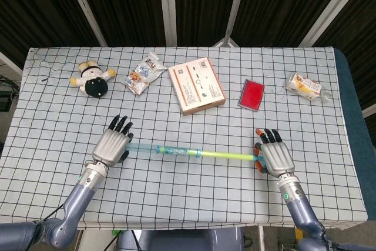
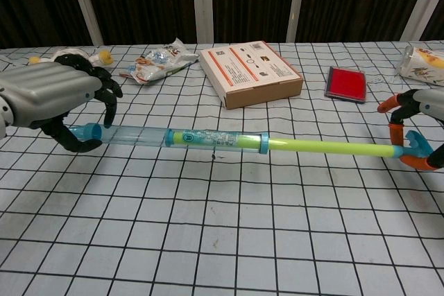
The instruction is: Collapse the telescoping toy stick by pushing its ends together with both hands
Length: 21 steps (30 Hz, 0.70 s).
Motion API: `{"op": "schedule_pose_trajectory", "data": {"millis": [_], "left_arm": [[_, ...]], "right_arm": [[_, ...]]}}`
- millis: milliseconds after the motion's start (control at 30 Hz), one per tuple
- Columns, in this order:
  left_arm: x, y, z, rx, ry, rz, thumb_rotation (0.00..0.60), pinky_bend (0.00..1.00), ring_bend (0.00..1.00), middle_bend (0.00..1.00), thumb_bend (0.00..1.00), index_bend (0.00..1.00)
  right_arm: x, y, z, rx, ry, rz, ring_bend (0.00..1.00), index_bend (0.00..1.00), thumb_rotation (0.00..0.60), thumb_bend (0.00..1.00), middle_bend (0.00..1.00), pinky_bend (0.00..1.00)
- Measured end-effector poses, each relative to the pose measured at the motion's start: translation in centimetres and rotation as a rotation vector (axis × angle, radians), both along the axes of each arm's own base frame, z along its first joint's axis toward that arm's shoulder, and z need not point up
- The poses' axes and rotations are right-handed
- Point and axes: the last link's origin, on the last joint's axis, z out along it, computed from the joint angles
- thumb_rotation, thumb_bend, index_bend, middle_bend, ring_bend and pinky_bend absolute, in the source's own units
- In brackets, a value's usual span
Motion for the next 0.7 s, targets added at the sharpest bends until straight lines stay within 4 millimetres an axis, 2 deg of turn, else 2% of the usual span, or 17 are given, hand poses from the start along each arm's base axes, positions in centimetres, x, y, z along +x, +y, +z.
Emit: {"op": "schedule_pose_trajectory", "data": {"millis": [700], "left_arm": [[2.9, -1.5, -2.3, -0.023, -0.032, -0.038, 0.600, 0.00, 0.00, 0.14, 0.54, 0.56]], "right_arm": [[1.3, 0.7, 0.1, 0.024, -0.046, 0.040, 0.00, 0.60, 0.600, 0.47, 0.16, 0.00]]}}
